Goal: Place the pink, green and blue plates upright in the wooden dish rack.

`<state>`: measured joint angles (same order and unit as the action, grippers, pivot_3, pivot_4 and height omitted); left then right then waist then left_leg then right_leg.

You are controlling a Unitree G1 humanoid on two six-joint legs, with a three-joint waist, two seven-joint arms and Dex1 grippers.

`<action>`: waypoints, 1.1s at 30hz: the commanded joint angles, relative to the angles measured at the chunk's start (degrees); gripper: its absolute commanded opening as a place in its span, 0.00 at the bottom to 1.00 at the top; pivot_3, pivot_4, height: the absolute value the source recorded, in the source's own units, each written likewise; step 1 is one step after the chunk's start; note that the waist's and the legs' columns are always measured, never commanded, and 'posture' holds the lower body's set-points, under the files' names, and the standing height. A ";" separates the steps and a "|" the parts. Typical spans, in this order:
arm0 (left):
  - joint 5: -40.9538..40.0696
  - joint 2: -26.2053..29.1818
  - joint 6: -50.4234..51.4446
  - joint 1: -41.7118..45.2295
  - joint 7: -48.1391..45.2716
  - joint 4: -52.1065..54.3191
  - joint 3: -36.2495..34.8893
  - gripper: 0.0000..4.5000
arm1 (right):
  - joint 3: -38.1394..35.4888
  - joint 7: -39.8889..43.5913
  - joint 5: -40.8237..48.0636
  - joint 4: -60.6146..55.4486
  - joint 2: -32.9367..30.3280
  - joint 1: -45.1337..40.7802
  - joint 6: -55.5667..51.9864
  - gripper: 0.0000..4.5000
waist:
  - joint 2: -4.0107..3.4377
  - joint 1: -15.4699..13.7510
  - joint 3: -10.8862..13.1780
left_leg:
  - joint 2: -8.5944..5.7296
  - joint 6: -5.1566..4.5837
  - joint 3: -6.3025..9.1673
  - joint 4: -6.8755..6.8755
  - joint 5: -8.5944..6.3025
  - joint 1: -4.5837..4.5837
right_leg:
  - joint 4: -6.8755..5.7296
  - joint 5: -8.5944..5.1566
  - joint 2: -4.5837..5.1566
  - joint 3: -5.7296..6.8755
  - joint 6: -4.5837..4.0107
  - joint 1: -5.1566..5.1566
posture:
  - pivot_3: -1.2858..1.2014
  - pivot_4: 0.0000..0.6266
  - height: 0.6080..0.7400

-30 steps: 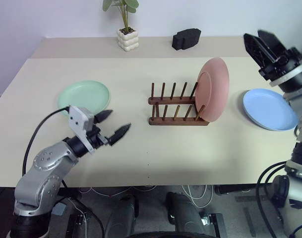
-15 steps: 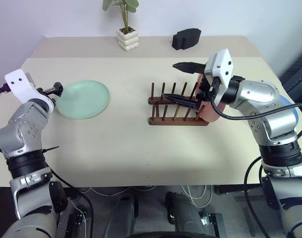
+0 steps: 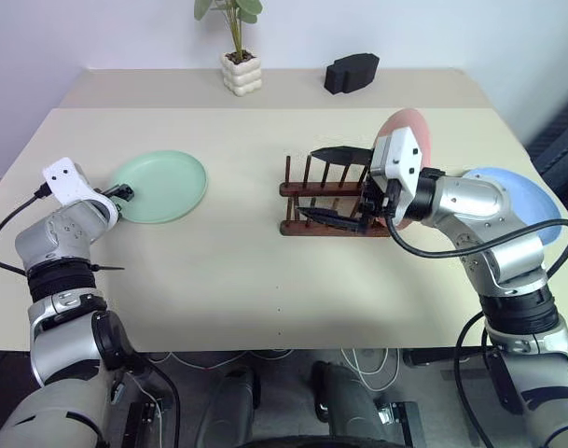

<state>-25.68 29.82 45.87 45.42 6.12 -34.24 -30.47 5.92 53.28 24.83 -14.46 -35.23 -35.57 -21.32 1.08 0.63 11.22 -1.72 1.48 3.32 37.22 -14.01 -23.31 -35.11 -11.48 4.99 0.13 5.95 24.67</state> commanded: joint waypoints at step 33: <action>1.95 -12.11 -7.40 3.78 -2.28 50.86 19.08 0.02 | 11.76 -16.52 -36.77 15.26 8.97 -12.90 24.81 1.00 | 0.07 0.12 0.03 | -0.09 0.23 0.00 -0.06 0.13 -0.01 | -0.01 0.02 0.04 -0.02 -0.03 0.03 | 0.52 0.24 0.97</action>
<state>-25.08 17.19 37.92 47.93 3.78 13.53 -12.71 17.79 38.95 -9.90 0.64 -26.97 -46.24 1.41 1.15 0.76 11.25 -1.80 1.72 3.33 37.16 -13.88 -23.32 -35.12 -11.46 5.02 0.11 5.92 24.70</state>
